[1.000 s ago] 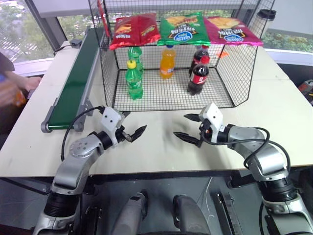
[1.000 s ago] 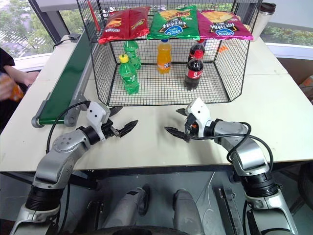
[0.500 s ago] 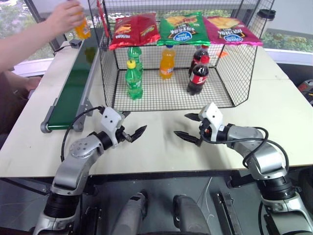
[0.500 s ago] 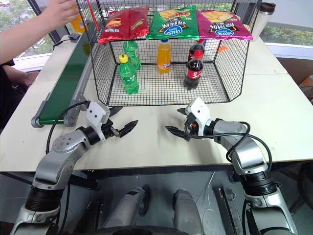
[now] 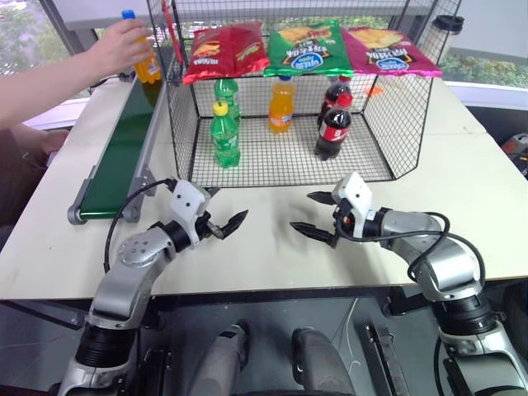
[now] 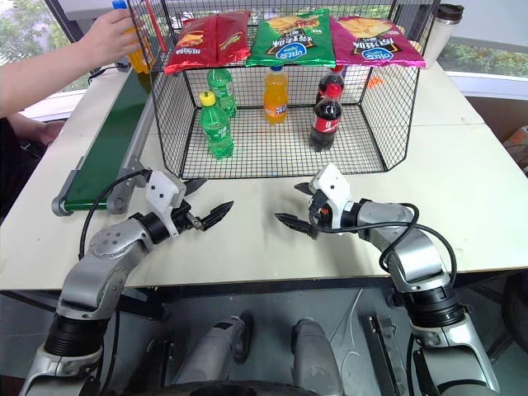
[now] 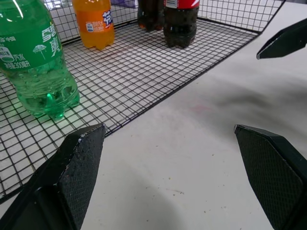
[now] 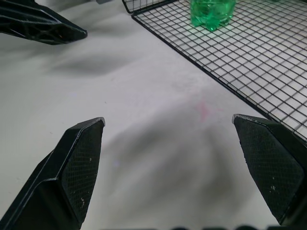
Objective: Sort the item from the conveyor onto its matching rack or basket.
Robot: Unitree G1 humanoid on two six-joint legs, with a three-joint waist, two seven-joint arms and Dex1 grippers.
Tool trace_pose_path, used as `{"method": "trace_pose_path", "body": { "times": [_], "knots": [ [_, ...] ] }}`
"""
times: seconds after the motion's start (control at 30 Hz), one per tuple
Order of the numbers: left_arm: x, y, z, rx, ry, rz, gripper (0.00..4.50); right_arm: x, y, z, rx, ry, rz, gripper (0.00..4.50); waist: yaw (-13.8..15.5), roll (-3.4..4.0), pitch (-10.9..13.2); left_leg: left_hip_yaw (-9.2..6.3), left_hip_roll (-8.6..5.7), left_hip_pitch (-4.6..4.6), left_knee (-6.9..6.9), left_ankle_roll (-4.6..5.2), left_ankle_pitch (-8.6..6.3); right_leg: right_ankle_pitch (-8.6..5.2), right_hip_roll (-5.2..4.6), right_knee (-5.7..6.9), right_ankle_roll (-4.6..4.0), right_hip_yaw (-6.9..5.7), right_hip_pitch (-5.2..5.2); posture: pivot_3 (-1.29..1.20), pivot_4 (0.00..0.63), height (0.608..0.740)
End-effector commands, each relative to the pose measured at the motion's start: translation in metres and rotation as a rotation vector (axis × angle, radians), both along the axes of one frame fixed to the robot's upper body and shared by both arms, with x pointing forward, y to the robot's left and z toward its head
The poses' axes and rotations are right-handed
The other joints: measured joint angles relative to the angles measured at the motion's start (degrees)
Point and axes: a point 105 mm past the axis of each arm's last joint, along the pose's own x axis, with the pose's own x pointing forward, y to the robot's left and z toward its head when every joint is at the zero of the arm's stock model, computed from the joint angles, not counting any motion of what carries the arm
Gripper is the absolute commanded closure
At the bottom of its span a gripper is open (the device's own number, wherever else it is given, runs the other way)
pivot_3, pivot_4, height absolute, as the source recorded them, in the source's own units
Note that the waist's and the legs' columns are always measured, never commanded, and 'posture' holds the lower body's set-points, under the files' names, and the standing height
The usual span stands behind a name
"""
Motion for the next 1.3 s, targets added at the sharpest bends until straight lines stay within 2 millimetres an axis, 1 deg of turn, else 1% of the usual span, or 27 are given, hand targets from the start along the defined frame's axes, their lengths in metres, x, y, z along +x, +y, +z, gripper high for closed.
{"method": "trace_pose_path", "body": {
  "times": [0.03,0.13,0.27,0.33,0.43,0.6,0.67,0.8,0.9,0.97,1.1,1.17,1.23,1.3],
  "knots": [
    [-0.006,0.005,0.03,0.01,-0.099,-0.007,0.0,-0.004,0.006,0.023,0.017,-0.079,0.049,0.09,0.0,0.0,0.0,0.0,0.0,0.0,0.0,0.0,0.0,0.0,0.0,0.0,0.0,0.0,0.0,0.0,0.15,0.738],
    [-0.013,0.015,0.038,0.018,-0.099,-0.001,0.0,-0.003,0.009,0.029,0.031,-0.096,0.054,0.09,-0.1,0.0,0.0,0.0,0.01,0.0,-0.02,0.0,0.0,-0.01,0.0,0.0,0.01,0.0,0.0,0.0,0.15,0.738],
    [-0.023,0.033,0.047,0.046,-0.091,0.024,0.0,-0.006,0.017,0.042,0.082,-0.101,0.083,0.09,-0.2,0.01,0.0,0.0,0.03,0.0,-0.04,0.0,0.0,-0.02,0.01,0.0,0.01,0.01,-0.03,0.0,0.15,0.738],
    [-0.026,0.049,0.056,0.027,-0.09,0.082,0.0,-0.008,0.022,0.049,0.099,-0.114,0.11,0.09,-0.1,0.01,0.0,-0.01,0.04,0.0,-0.04,0.0,-0.01,-0.02,0.02,0.0,0.01,0.01,-0.04,0.0,0.15,0.738],
    [-0.031,0.072,0.064,-0.005,-0.086,0.174,0.0,-0.011,0.029,0.058,0.116,-0.129,0.139,0.09,-0.1,0.01,0.0,-0.01,0.06,-0.01,-0.04,0.0,-0.01,-0.12,0.02,0.0,0.16,0.01,-0.04,0.0,0.15,0.738],
    [-0.035,0.117,0.083,-0.074,-0.119,0.368,0.0,-0.011,0.037,0.069,0.134,-0.153,0.167,0.09,0.0,0.01,0.0,-0.01,0.07,-0.01,-0.05,0.0,-0.01,-0.12,0.01,0.0,0.15,0.01,-0.05,0.0,0.15,0.738],
    [-0.036,0.139,0.089,-0.101,-0.125,0.444,0.0,-0.012,0.04,0.075,0.145,-0.162,0.185,0.09,0.0,0.01,0.0,-0.01,0.06,-0.01,-0.04,0.0,-0.01,-0.11,0.01,-0.01,0.14,0.01,-0.05,0.0,0.15,0.738],
    [-0.037,0.176,0.086,-0.14,-0.109,0.574,0.0,-0.015,0.046,0.081,0.156,-0.171,0.219,0.09,-0.1,0.01,0.0,0.0,0.07,-0.01,-0.06,-0.01,-0.01,-0.1,0.01,-0.01,0.13,0.01,-0.06,0.0,0.15,0.738],
    [-0.037,0.196,0.075,-0.141,-0.083,0.658,0.0,-0.016,0.048,0.081,0.158,-0.17,0.226,0.09,-0.1,0.01,0.0,0.0,0.06,-0.02,-0.06,-0.01,-0.02,-0.08,0.0,-0.04,0.08,0.01,-0.07,0.0,0.15,0.738],
    [-0.036,0.201,0.067,-0.138,-0.064,0.688,0.0,-0.017,0.049,0.08,0.159,-0.168,0.227,0.09,-0.1,0.01,0.0,0.0,0.06,-0.04,-0.07,-0.01,-0.02,0.0,-0.01,-0.07,-0.05,0.02,-0.07,0.0,0.15,0.738],
    [-0.03,0.203,0.056,-0.097,-0.062,0.708,0.0,-0.018,0.049,0.077,0.156,-0.161,0.225,0.09,0.0,0.0,0.0,-0.01,0.07,-0.07,-0.07,-0.01,-0.02,0.0,-0.01,-0.07,-0.05,0.06,-0.08,0.0,0.15,0.738],
    [-0.025,0.204,0.055,-0.061,-0.089,0.719,0.0,-0.018,0.049,0.075,0.147,-0.159,0.224,0.09,0.0,0.0,0.0,0.0,0.07,-0.08,-0.07,-0.01,-0.02,0.0,-0.02,-0.08,-0.06,0.07,-0.08,0.0,0.15,0.738],
    [-0.021,0.202,0.057,-0.081,-0.102,0.71,0.0,-0.018,0.049,0.075,0.138,-0.164,0.224,0.09,-0.1,0.01,0.0,0.0,0.07,-0.08,-0.08,-0.02,-0.02,0.0,-0.03,-0.08,-0.07,0.08,-0.11,0.0,0.15,0.738],
    [-0.016,0.2,0.055,-0.084,-0.101,0.702,0.0,-0.018,0.049,0.076,0.14,-0.167,0.223,0.09,-0.1,0.01,0.0,0.0,0.08,-0.11,-0.08,-0.02,-0.02,0.01,-0.02,-0.08,-0.07,0.08,-0.14,0.0,0.15,0.738]
  ]
}}
